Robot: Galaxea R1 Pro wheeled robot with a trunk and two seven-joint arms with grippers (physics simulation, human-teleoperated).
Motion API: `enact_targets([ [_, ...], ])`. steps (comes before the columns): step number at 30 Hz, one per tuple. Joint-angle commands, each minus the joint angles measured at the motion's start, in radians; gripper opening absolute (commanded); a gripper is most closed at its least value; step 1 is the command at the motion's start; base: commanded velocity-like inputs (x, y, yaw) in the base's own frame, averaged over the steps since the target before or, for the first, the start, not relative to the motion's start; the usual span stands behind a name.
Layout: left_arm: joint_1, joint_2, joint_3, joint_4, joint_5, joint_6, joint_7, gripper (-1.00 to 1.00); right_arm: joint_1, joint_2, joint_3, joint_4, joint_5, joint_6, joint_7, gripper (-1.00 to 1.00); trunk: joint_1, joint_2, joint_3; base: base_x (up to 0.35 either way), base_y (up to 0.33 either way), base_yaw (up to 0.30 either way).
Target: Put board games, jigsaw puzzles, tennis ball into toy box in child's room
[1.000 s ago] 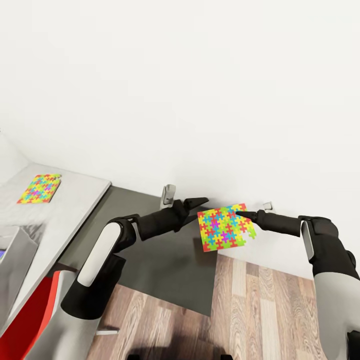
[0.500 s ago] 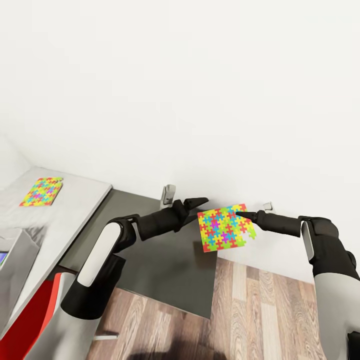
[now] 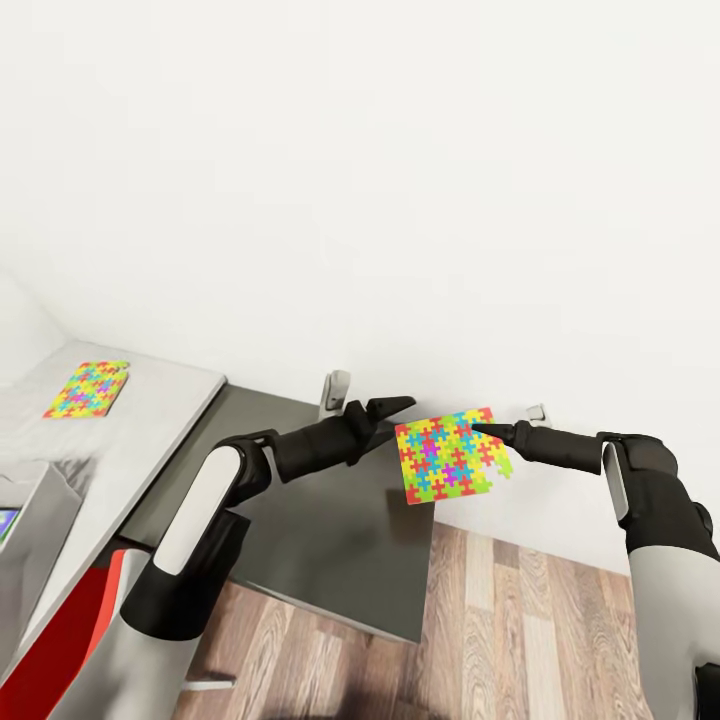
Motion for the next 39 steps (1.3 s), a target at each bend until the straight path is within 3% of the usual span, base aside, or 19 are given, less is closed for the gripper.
enact_targets([
  [1, 0.0, 0.0, 0.001, -0.001, 0.01, 0.001, 0.01, 1.0, -0.001, 0.0, -0.002, 0.0, 0.007, 0.007, 0.007, -1.0, 0.001, -0.002, 0.0, 0.0, 0.0, 0.0],
  [11, 0.002, 0.003, 0.006, -0.001, 0.01, 0.0, 0.002, 1.0, -0.001, 0.001, -0.002, 0.0, 0.007, 0.007, 0.007, -1.0, 0.001, -0.002, 0.016, 0.0, 0.0, 0.0],
  [18, 0.024, 0.007, 0.078, -0.001, 0.01, 0.001, -0.022, 1.0, -0.001, 0.001, -0.002, 0.0, 0.008, 0.007, 0.007, -1.0, 0.001, -0.002, 0.028, 0.0, 0.0, 0.0],
  [23, 0.038, 0.009, 0.097, -0.001, 0.011, 0.002, -0.035, 1.0, -0.001, 0.001, -0.002, 0.0, 0.008, 0.007, 0.007, -1.0, 0.001, -0.002, 0.036, 0.0, 0.0, 0.0],
  [39, 0.048, 0.012, 0.119, -0.001, 0.011, 0.003, -0.047, 1.0, -0.001, 0.001, -0.002, 0.0, 0.008, 0.007, 0.007, -1.0, 0.001, -0.002, 0.062, 0.0, 0.0, 0.0],
])
